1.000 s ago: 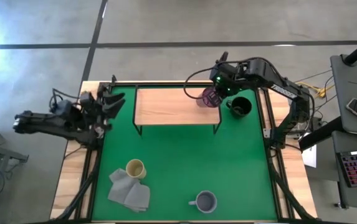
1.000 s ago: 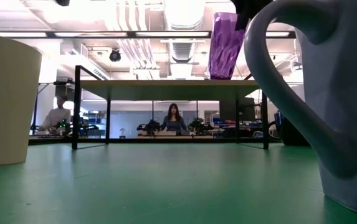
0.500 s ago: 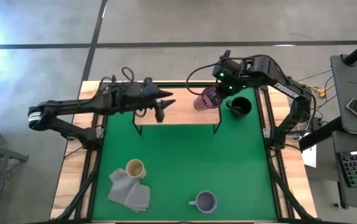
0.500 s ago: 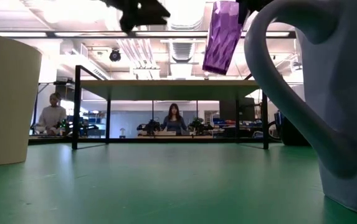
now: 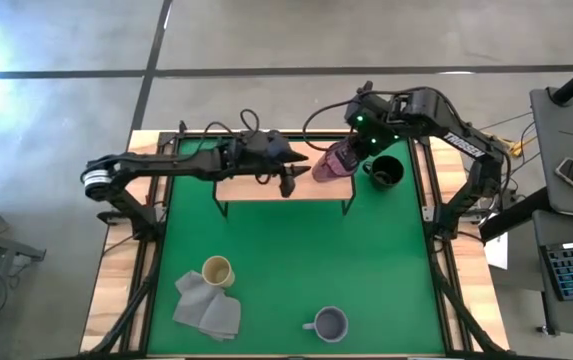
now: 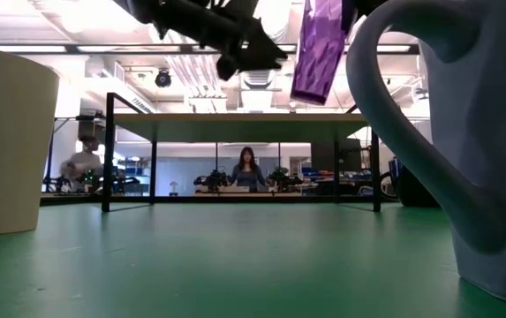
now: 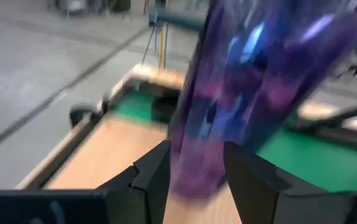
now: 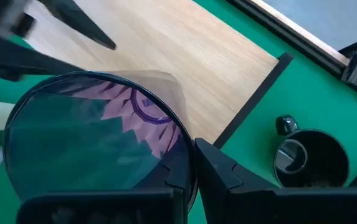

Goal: Stack small to large cups/mugs on shelf
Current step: Put the purple cup on the shelf

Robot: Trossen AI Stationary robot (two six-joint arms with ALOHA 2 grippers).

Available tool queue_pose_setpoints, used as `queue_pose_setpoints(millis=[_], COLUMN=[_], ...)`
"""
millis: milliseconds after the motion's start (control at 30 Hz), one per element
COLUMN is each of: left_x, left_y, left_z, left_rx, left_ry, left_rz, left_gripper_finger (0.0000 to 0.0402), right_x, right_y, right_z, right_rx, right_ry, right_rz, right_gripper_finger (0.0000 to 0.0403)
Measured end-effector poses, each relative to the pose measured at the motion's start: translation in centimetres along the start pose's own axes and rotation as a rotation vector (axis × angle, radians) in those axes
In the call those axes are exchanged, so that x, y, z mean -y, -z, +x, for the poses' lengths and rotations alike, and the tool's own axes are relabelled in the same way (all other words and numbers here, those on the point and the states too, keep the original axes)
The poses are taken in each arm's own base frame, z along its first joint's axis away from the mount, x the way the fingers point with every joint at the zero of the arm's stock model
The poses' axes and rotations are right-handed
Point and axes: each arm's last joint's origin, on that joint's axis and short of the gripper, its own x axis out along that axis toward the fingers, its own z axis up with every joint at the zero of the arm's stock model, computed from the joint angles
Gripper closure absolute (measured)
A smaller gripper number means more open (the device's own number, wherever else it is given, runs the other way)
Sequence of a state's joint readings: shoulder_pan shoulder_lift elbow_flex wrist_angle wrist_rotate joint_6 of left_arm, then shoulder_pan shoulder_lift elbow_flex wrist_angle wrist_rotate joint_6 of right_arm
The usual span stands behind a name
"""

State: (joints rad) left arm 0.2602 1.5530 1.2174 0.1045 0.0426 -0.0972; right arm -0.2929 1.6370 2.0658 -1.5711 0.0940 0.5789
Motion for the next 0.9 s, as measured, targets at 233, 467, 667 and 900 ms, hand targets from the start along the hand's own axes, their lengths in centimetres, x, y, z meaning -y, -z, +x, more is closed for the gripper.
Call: queue_pose_setpoints(millis=[233, 467, 667, 900], left_x=[0.0, -0.3, -0.5, -0.6], left_y=[0.5, 2.1, 2.6, 2.8], left_z=[1.8, 3.2, 4.0, 4.2], left_rx=[-0.036, -0.092, -0.101, -0.096], left_ry=[0.031, 0.044, 0.046, 0.047], left_rz=[-0.002, -0.009, -0.011, -0.011], left_gripper_finger=[0.0268, 0.0268, 0.0268, 0.0268], right_x=[0.1, 0.2, 0.2, 0.3], right_y=[0.0, -0.1, -0.2, -0.2], right_z=[0.5, 0.5, 0.9, 2.7], right_rx=[0.005, 0.006, 0.003, -0.024], right_ry=[0.042, 0.045, 0.05, 0.074], right_rz=[-0.013, -0.008, -0.006, -0.015], right_gripper_finger=[0.0385, 0.0385, 0.0385, 0.0366])
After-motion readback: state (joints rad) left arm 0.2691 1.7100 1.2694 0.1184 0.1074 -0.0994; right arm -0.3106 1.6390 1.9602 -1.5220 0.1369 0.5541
